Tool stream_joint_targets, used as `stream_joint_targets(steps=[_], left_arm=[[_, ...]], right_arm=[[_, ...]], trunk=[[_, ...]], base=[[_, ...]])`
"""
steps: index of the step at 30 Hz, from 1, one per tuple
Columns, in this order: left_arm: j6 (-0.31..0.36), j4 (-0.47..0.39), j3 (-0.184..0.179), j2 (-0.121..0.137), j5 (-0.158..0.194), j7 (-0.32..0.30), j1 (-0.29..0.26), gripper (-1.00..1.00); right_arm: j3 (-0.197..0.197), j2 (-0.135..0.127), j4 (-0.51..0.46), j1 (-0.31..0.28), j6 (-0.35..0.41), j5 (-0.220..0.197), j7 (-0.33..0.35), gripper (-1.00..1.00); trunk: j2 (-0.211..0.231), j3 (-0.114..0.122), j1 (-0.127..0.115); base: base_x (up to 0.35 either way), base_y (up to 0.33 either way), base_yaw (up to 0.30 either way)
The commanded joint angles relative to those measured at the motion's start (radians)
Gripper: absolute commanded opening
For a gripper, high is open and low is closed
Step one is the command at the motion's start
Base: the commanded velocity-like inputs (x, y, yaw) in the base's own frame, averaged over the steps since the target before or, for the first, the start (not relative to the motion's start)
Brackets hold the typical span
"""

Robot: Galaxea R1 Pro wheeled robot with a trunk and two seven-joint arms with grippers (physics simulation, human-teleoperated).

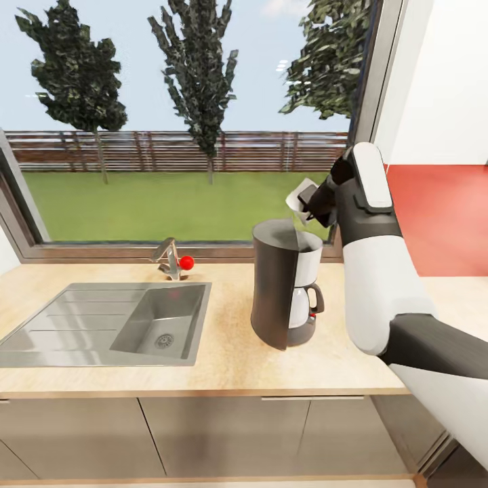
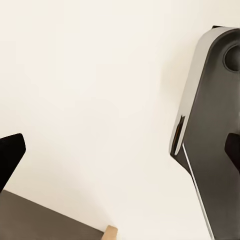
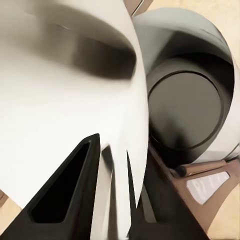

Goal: Set up a coffee station on the kitchen countertop: keep the coffee maker on the countertop, move the bottle of coffee from the kitchen shelf to the counter next to the coffee maker, place a paper coffee filter on top of the coffee maker, put the saucer next to the coffee maker with the coffee cup on the saucer, and place the electric kettle next to the coffee maker.

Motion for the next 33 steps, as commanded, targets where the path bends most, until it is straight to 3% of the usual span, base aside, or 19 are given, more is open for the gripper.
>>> stream_joint_targets(steps=[1,5,6,26,33], left_arm=[[-0.006,0.002,0.006,0.000,0.001,-0.001,-0.001,1.00],[-0.006,0.002,0.006,0.000,0.001,-0.001,-0.001,1.00],[-0.006,0.002,0.006,0.000,0.001,-0.001,-0.001,1.00],[-0.007,0.019,0.006,-0.002,0.001,-0.001,0.004,1.00],[-0.007,0.022,0.006,-0.002,0.001,-0.001,0.004,1.00]], right_arm=[[-0.003,0.001,0.005,-0.007,0.006,-0.010,-0.013,-1.00],[-0.003,0.001,0.028,-0.029,-0.005,-0.032,-0.035,-1.00],[-0.003,0.001,0.200,-0.114,-0.016,-0.050,-0.109,-1.00],[-0.018,0.001,0.194,-0.118,-0.023,-0.054,-0.109,-1.00],[-0.018,0.001,0.190,-0.118,-0.023,-0.054,-0.109,-1.00]], trunk=[[-0.002,-0.002,0.001],[-0.002,-0.002,0.001],[-0.002,-0.002,0.001],[-0.002,-0.002,0.001],[-0.002,-0.002,0.001]], base=[[0.000,0.000,0.000],[0.000,0.000,0.000],[0.000,0.000,0.000],[0.006,-0.002,0.000],[0.071,-0.187,0.000]])
